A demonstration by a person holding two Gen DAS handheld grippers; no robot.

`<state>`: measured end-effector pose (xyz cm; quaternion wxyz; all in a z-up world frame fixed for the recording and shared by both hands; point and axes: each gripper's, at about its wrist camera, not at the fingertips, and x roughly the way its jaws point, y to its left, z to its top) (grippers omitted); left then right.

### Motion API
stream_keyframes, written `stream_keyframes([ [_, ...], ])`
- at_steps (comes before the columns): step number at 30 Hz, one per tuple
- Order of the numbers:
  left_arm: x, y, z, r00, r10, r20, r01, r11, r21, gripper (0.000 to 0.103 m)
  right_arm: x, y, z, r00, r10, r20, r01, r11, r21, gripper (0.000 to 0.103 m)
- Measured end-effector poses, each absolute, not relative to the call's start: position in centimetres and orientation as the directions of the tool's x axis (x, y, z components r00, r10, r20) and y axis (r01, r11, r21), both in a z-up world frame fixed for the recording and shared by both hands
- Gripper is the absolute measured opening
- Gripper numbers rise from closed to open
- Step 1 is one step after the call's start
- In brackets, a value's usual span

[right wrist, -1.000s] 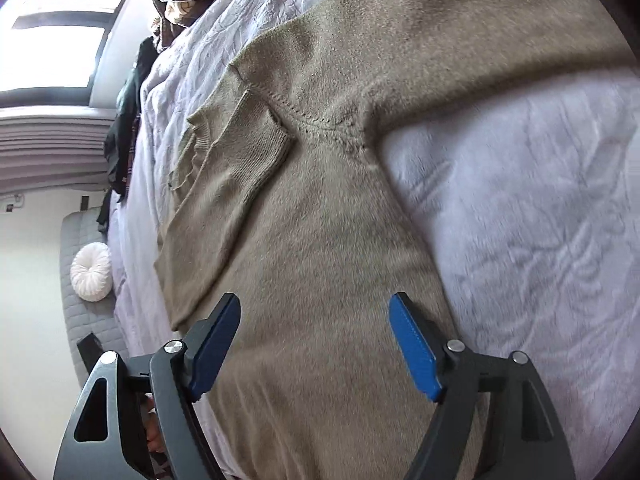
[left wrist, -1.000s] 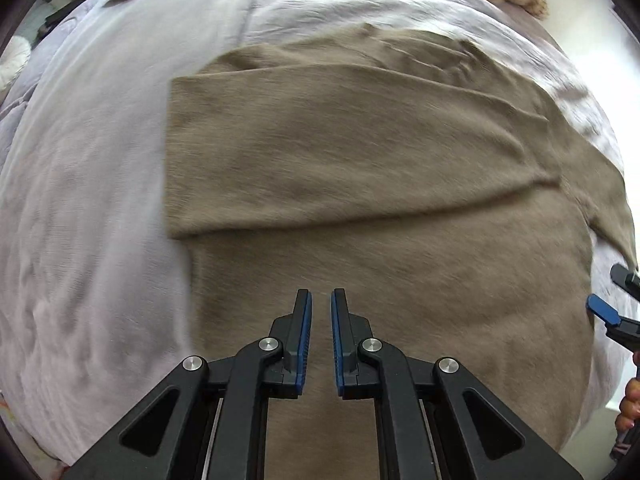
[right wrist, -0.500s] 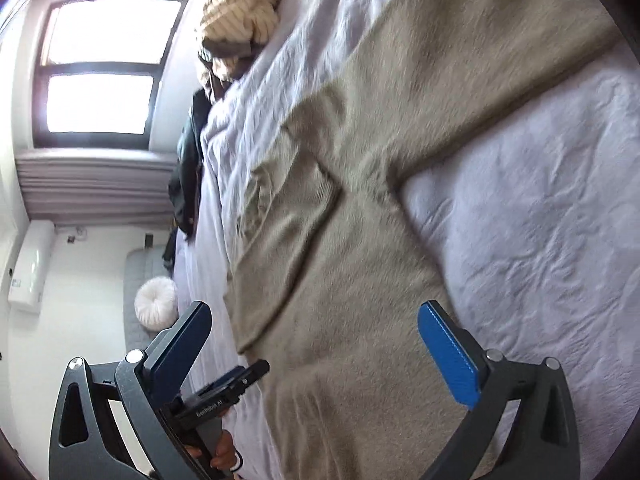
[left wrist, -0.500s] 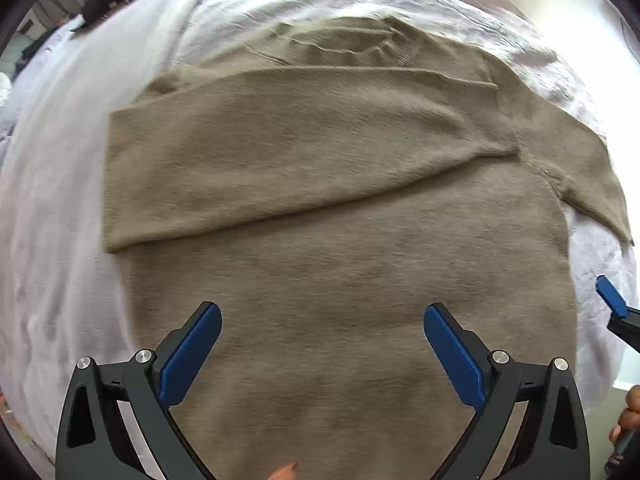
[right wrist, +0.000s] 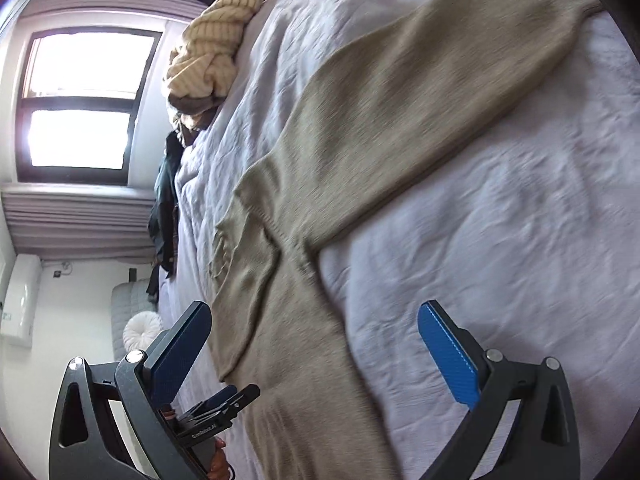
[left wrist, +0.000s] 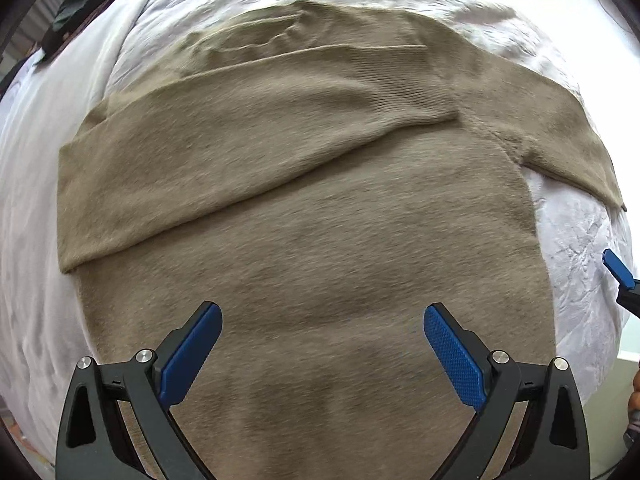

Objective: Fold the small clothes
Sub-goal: 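Grasp the other sleeve with the right tool, lift and fold it across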

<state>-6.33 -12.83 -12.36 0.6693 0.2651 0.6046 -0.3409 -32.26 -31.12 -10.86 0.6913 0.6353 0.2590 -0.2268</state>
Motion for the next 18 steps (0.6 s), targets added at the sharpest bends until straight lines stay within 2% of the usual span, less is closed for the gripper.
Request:
stream_keyframes([
  [8,-10.3,-17.6,-12.0,0.039,-0.125,-0.991,0.805,0.592,-0.042,0.101,-35.3,-33.6,-11.2,0.799,-0.018,-0.601,0.602,0.016,0.799,0.103],
  [18,-12.5,-22.0,-12.6,0.056,-0.103,-0.993,0.825,0.565,-0.012,0.101,-38.2,-36.9,-12.3,0.757,-0.083,-0.648,0.645,-0.055,0.762,0.103],
])
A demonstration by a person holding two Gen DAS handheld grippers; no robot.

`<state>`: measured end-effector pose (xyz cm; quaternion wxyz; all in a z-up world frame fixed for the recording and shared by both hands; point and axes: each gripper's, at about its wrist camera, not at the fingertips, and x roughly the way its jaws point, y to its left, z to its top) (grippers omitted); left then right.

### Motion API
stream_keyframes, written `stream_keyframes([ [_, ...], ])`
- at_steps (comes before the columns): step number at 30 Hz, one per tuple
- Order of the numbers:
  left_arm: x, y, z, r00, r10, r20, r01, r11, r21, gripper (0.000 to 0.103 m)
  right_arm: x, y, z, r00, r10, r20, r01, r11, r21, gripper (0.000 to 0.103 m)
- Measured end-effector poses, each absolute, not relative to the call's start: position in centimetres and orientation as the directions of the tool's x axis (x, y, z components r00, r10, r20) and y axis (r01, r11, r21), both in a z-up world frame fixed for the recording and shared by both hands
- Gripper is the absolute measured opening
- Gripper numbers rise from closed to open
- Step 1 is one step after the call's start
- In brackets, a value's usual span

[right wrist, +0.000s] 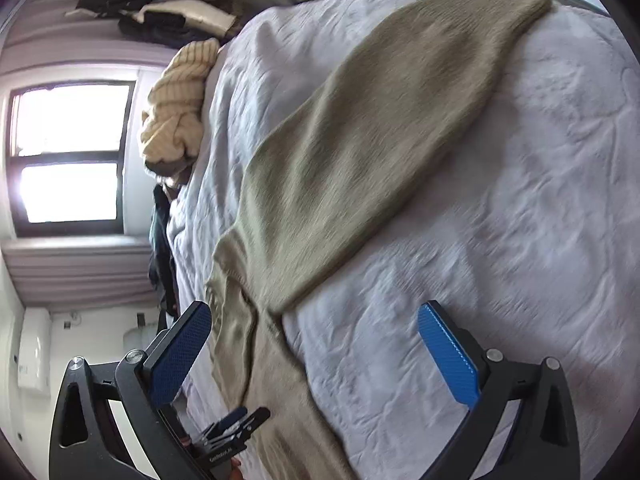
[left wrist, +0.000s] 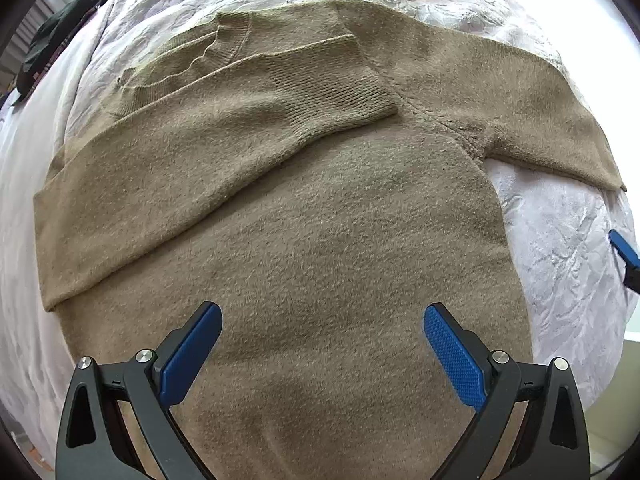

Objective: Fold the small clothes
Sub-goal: 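Grasp the other sleeve with the right tool, lift and fold it across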

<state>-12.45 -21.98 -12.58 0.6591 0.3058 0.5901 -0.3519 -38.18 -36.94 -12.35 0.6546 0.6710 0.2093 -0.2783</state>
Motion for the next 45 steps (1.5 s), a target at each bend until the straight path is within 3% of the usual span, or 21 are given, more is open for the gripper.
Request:
stream_keyframes([
  [6,-13.4,-24.7,-12.8,0.076,-0.107,-0.991,0.834,0.552,0.004,0.101,-40.8,-39.4,-13.4,0.756,-0.162,-0.634,0.622,-0.126,0.773,0.103],
  [20,-13.4,-26.3,-13.2,0.072,-0.14,-0.988,0.829,0.559,-0.019,0.101,-43.1,-45.5,-15.9,0.812,-0.313,-0.492,0.424,-0.264,0.867,0.103],
  [21,-13.2,-26.5,-13.2,0.07,-0.147,-0.987,0.827,0.562,-0.025,0.101,-43.3,-45.6,-16.2,0.815,-0.323,-0.481,0.403,-0.28,0.871,0.1],
  [23,-12.9,-26.7,-12.5,0.069,-0.167,-0.984,0.821,0.57,-0.039,0.101,-43.5,-45.6,-16.8,0.819,-0.329,-0.471,0.373,-0.318,0.872,0.079],
  [25,-12.5,-26.9,-12.0,0.064,-0.186,-0.98,0.815,0.577,-0.056,0.101,-43.4,-45.5,-17.8,0.826,-0.294,-0.481,0.369,-0.363,0.856,0.01],
  [26,-12.3,-26.8,-11.8,0.067,-0.19,-0.98,0.812,0.581,-0.057,0.101,-43.4,-45.5,-18.2,0.829,-0.289,-0.479,0.362,-0.376,0.853,0.006],
  [34,-9.1,-24.7,-9.6,0.114,-0.228,-0.967,0.763,0.643,-0.062,0.101,-40.3,-46.0,-12.9,0.873,-0.314,-0.373,0.345,-0.144,0.928,0.006],
  [45,-1.8,-14.4,-10.5,0.184,-0.231,-0.955,0.61,0.789,-0.074,0.101,-19.7,-42.9,-1.4,0.907,0.014,-0.421,0.378,0.416,0.827,0.006],
])
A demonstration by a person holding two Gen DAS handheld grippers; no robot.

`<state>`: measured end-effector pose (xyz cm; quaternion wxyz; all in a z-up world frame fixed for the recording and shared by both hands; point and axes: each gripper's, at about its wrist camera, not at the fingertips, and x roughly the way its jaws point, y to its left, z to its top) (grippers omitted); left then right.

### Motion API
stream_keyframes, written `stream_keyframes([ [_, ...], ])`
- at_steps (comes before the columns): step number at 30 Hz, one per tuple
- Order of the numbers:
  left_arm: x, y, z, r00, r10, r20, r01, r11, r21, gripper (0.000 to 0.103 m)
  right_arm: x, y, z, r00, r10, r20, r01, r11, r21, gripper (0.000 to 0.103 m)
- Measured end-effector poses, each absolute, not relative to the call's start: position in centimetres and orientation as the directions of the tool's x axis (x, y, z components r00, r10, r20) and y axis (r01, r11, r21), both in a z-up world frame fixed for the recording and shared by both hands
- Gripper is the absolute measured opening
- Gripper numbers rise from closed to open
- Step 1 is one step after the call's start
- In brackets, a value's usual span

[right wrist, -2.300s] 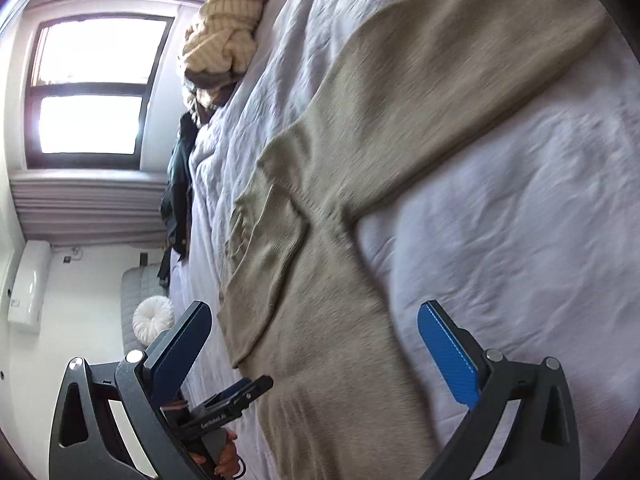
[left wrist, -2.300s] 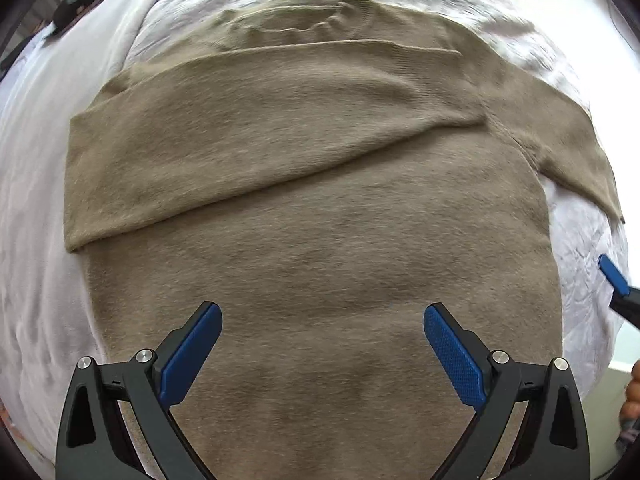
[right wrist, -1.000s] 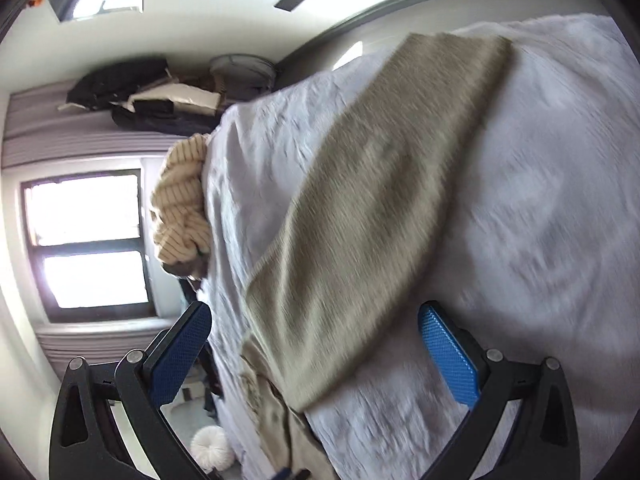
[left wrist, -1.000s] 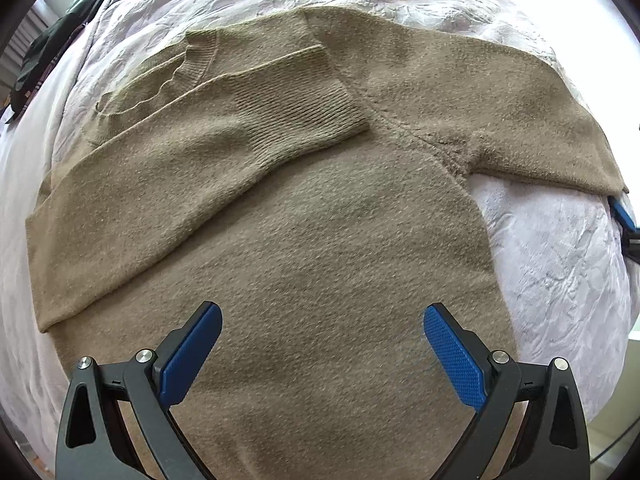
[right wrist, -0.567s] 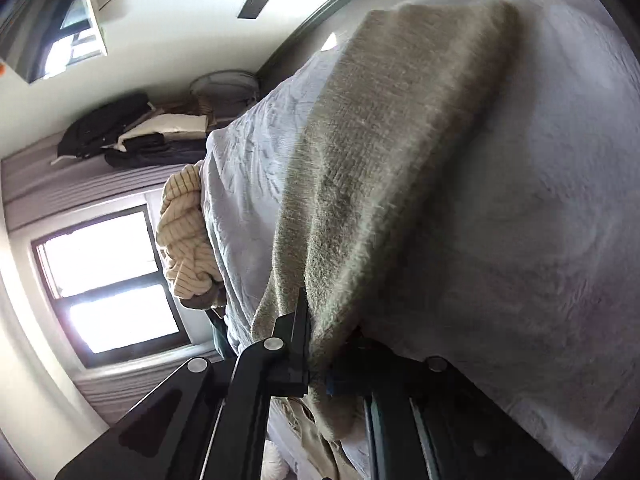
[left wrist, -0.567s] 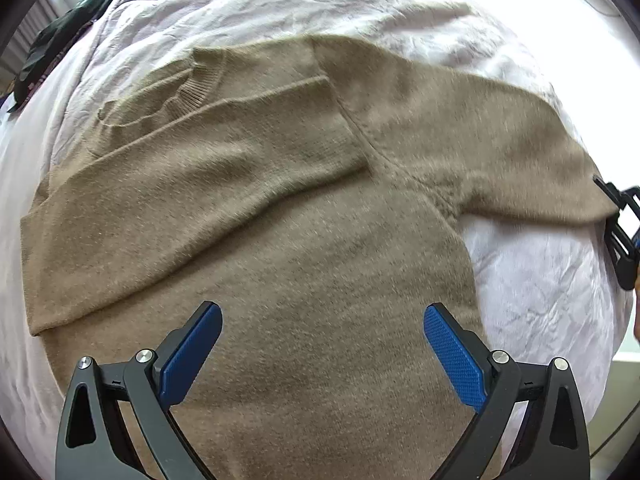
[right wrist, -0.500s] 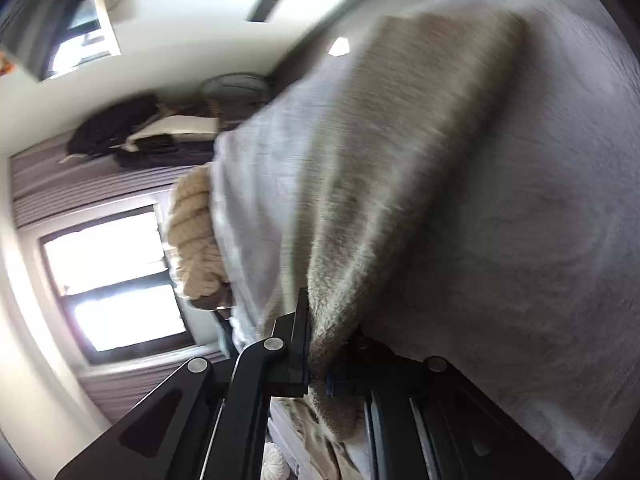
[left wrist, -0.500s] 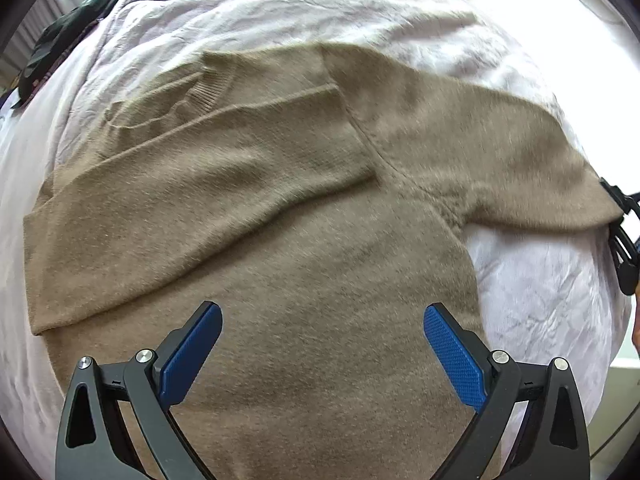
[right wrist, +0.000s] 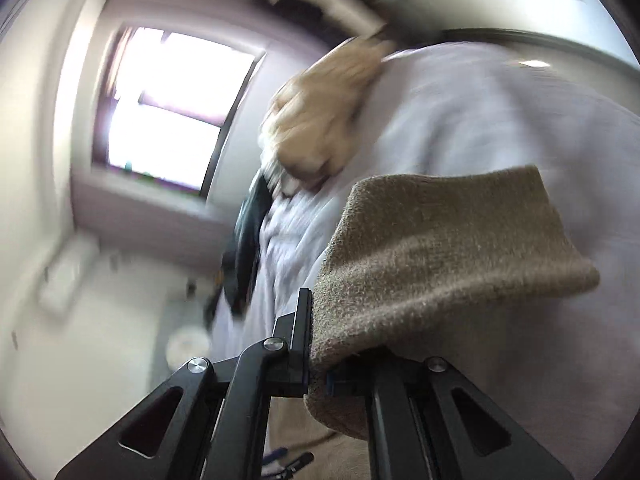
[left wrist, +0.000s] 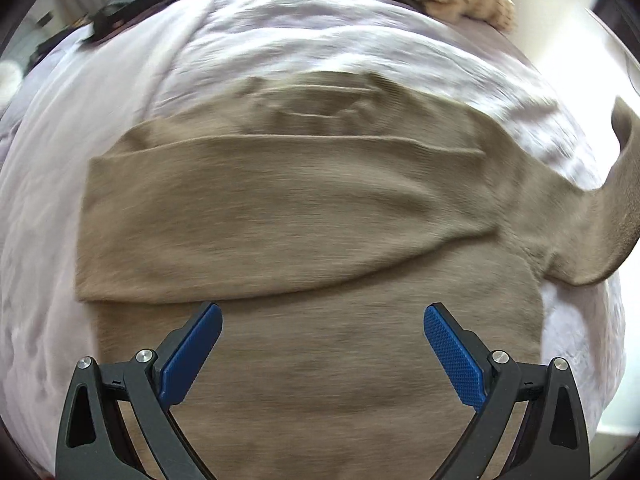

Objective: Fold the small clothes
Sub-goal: 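Grasp the other sleeve with the right tool, lift and fold it across, then open the right tool to lay the sleeve over the body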

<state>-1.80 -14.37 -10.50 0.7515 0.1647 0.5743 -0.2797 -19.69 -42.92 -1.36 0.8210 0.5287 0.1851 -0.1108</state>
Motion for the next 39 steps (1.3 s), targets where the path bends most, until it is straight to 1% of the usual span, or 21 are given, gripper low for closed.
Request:
stream_keyframes([
  [2,-0.8,-12.8,-10.6,0.192,-0.228,-0.955,0.582,0.809,-0.076,0.101,-14.2,-40.2,-0.8,0.882,0.112,-0.458,0.343,0.514,0.786,0.006],
  [5,0.9,-9.4,-10.8,0.209,-0.215,-0.954,0.528,0.846,-0.075,0.101,-6.8,-34.7,-2.5,0.807,0.253,-0.534,0.297,0.608,0.736,0.006],
  [8,2.3,-6.5,-11.3,0.22,-0.199,-0.955,0.481,0.874,-0.072,0.101,-1.0,-29.7,-6.6,0.688,0.362,-0.629,0.302,0.645,0.701,0.006],
  [9,2.7,-5.5,-11.4,0.223,-0.196,-0.955,0.465,0.882,-0.073,0.101,0.7,-28.3,-8.7,0.631,0.391,-0.67,0.331,0.646,0.688,0.009],
  [11,3.4,-3.3,-11.7,0.228,-0.191,-0.955,0.432,0.899,-0.076,0.101,2.6,-26.5,-12.4,0.525,0.405,-0.749,0.421,0.641,0.642,0.01],
  [12,3.7,-2.3,-11.8,0.23,-0.19,-0.955,0.419,0.905,-0.079,0.101,2.9,-26.2,-13.4,0.503,0.41,-0.761,0.452,0.626,0.636,0.011],
  [13,3.9,-1.6,-11.9,0.232,-0.189,-0.954,0.411,0.908,-0.08,0.101,2.7,-25.9,-14.3,0.498,0.413,-0.762,0.488,0.593,0.64,0.014],
  [15,4.3,0.2,-12.1,0.236,-0.191,-0.953,0.392,0.916,-0.087,0.101,1.4,-26.1,-14.7,0.557,0.404,-0.725,0.523,0.508,0.685,0.018],
  [16,4.6,0.7,-12.2,0.235,-0.192,-0.953,0.387,0.918,-0.09,0.101,0.5,-26.2,-14.5,0.587,0.382,-0.713,0.533,0.481,0.696,0.022],
  [17,4.9,1.4,-12.4,0.231,-0.192,-0.954,0.38,0.92,-0.093,0.101,-0.1,-26.6,-14.0,0.619,0.342,-0.707,0.544,0.462,0.7,0.024],
  [18,5.2,2.0,-12.5,0.23,-0.192,-0.954,0.375,0.922,-0.095,0.101,-0.5,-26.8,-13.6,0.636,0.318,-0.703,0.547,0.457,0.702,0.026],
  [20,5.6,2.8,-12.5,0.233,-0.194,-0.953,0.368,0.925,-0.098,0.101,0.1,-27.1,-12.2,0.654,0.273,-0.705,0.538,0.487,0.688,0.026],
  [22,5.9,3.2,-12.3,0.24,-0.198,-0.95,0.359,0.928,-0.102,0.101,1.5,-26.3,-10.8,0.654,0.256,-0.712,0.494,0.568,0.658,0.012],
  [26,6.3,4.0,-12.0,0.242,-0.209,-0.947,0.343,0.932,-0.118,0.101,5.9,-20.5,-8.5,0.557,0.27,-0.785,0.284,0.827,0.486,0.011],
  [29,6.4,4.4,-12.1,0.242,-0.2,-0.949,0.333,0.936,-0.112,0.101,7.2,-15.2,-9.7,0.424,0.256,-0.869,0.134,0.931,0.34,0.012],
  [30,6.5,4.4,-12.2,0.241,-0.198,-0.95,0.329,0.938,-0.112,0.101,7.1,-13.8,-10.2,0.391,0.221,-0.893,0.103,0.954,0.281,0.014],
  [31,6.4,4.5,-12.2,0.241,-0.198,-0.95,0.326,0.939,-0.113,0.101,6.9,-12.7,-10.6,0.359,0.195,-0.913,0.081,0.968,0.239,0.018],
  [32,6.4,4.5,-12.2,0.24,-0.198,-0.95,0.323,0.939,-0.114,0.101,6.7,-11.9,-11.1,0.331,0.188,-0.925,0.075,0.972,0.224,0.022],
  [35,6.4,4.3,-12.1,0.24,-0.2,-0.95,0.33,0.937,-0.114,0.101,5.1,-12.6,-11.1,0.337,0.238,-0.911,0.132,0.946,0.296,0.047],
  [36,6.3,4.0,-12.0,0.242,-0.203,-0.949,0.336,0.935,-0.114,0.101,4.1,-13.5,-10.9,0.353,0.262,-0.898,0.166,0.927,0.336,0.059],
  [39,6.4,3.0,-11.8,0.242,-0.215,-0.946,0.352,0.928,-0.121,0.101,-0.9,-17.4,-10.9,0.419,0.312,-0.853,0.327,0.825,0.462,0.061],
])
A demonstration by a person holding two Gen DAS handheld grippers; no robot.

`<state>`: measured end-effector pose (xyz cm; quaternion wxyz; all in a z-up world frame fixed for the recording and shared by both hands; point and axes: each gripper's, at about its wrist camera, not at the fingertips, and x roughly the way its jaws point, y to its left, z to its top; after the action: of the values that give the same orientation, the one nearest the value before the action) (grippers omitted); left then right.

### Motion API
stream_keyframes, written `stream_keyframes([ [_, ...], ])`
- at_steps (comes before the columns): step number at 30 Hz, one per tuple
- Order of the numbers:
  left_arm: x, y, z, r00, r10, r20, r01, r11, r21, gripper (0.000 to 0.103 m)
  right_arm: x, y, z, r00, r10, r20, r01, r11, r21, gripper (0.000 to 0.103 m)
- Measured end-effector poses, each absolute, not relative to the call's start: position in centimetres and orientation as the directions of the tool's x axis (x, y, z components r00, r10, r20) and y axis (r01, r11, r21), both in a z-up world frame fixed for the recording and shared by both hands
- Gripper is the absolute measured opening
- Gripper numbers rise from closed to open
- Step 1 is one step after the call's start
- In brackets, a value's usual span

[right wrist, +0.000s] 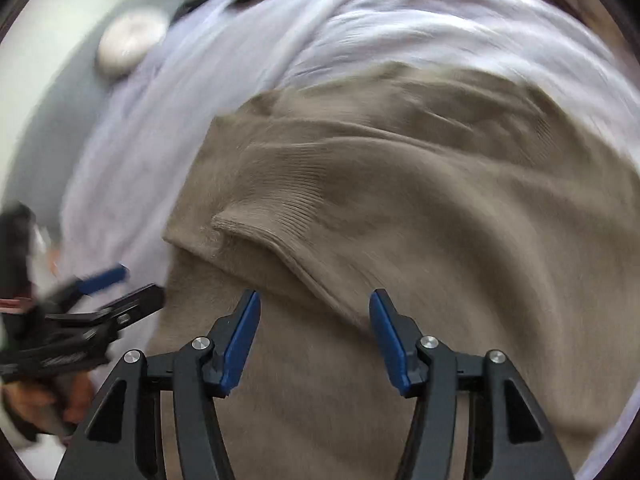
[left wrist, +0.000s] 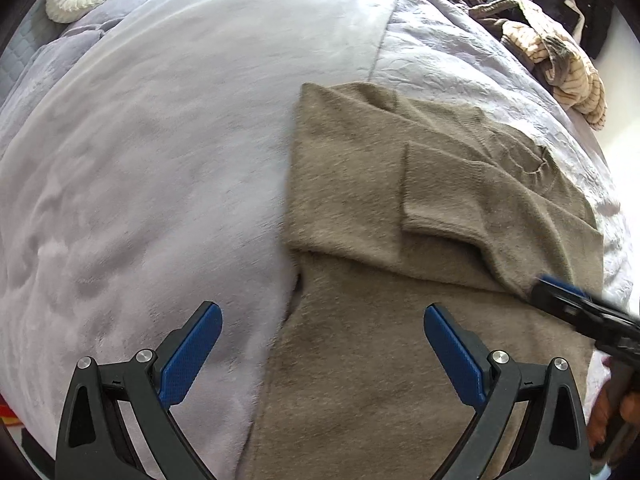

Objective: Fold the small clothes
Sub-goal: 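Open the right tool to lay the sleeve over the body, then grasp the sweater side edge with the right tool and fold it inward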

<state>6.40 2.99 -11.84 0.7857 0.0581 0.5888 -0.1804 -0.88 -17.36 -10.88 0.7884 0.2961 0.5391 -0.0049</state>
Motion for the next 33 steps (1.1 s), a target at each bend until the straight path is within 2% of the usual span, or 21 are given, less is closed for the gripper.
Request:
stream_keyframes([
  [5,7.5,0.0,-11.3,0.26,-0.243,-0.935,0.392,0.911,-0.128,0.101,-11.7,-26.8,-12.9,0.581,0.246,-0.776,0.656,0.422,0.625,0.061],
  [8,8.7,-2.0,-11.3,0.271,-0.255,-0.928,0.406,0.905,-0.13,0.101,-15.0,-29.6,-14.1,0.629,0.185,-0.755,0.711,0.255,0.655,0.061],
  [11,9.8,-4.5,-12.3,0.272,-0.227,-0.935,0.425,0.9,-0.095,0.101,-16.1,-30.7,-16.2,0.687,0.179,-0.705,0.695,0.121,0.708,0.061],
  [12,9.9,-4.9,-12.6,0.275,-0.211,-0.938,0.428,0.901,-0.077,0.101,-16.2,-31.2,-16.5,0.696,0.177,-0.696,0.691,0.097,0.716,0.049],
  [13,10.1,-5.6,-13.1,0.277,-0.191,-0.942,0.433,0.9,-0.055,0.101,-15.8,-31.5,-16.5,0.7,0.174,-0.693,0.688,0.097,0.719,0.007],
  [16,10.2,-6.6,-14.5,0.285,-0.122,-0.951,0.449,0.893,0.02,0.101,-14.1,-32.3,-14.4,0.697,0.147,-0.702,0.664,0.239,0.709,0.006],
  [19,9.9,-6.5,-15.6,0.285,-0.096,-0.954,0.459,0.887,0.048,0.101,-13.4,-32.2,-13.2,0.6,0.108,-0.793,0.687,0.44,0.579,0.006],
  [21,9.5,-6.5,-15.8,0.296,-0.096,-0.95,0.473,0.879,0.058,0.101,-13.5,-32.6,-15.0,0.526,0.14,-0.839,0.71,0.471,0.523,0.007],
  [23,9.3,-6.6,-15.7,0.303,-0.087,-0.949,0.481,0.873,0.074,0.101,-13.9,-32.4,-16.1,0.523,0.21,-0.826,0.702,0.444,0.557,0.007],
  [24,9.3,-6.6,-15.6,0.302,-0.085,-0.95,0.484,0.872,0.076,0.101,-14.3,-32.3,-15.7,0.532,0.212,-0.82,0.697,0.441,0.566,0.011],
  [26,9.4,-6.6,-15.6,0.298,-0.089,-0.951,0.484,0.872,0.07,0.101,-15.2,-32.3,-14.3,0.562,0.19,-0.805,0.679,0.448,0.581,0.013],
  [27,9.4,-6.6,-15.7,0.296,-0.091,-0.951,0.484,0.873,0.067,0.101,-15.1,-32.1,-13.5,0.586,0.178,-0.791,0.665,0.453,0.594,0.016],
  [29,9.4,-6.7,-15.8,0.298,-0.088,-0.951,0.483,0.873,0.071,0.101,-15.1,-32.9,-12.5,0.613,0.155,-0.775,0.651,0.456,0.606,0.033],
  [30,9.4,-6.8,-15.9,0.3,-0.083,-0.95,0.483,0.872,0.076,0.101,-14.4,-33.7,-13.1,0.606,0.142,-0.782,0.661,0.456,0.595,0.052],
  [31,9.4,-7.0,-15.9,0.301,-0.079,-0.95,0.481,0.873,0.08,0.101,-14.4,-34.4,-13.7,0.6,0.135,-0.789,0.672,0.45,0.588,0.06],
  [33,9.4,-7.2,-15.9,0.3,-0.075,-0.951,0.478,0.875,0.082,0.101,-13.8,-35.8,-14.6,0.599,0.151,-0.787,0.679,0.425,0.599,0.06],
])
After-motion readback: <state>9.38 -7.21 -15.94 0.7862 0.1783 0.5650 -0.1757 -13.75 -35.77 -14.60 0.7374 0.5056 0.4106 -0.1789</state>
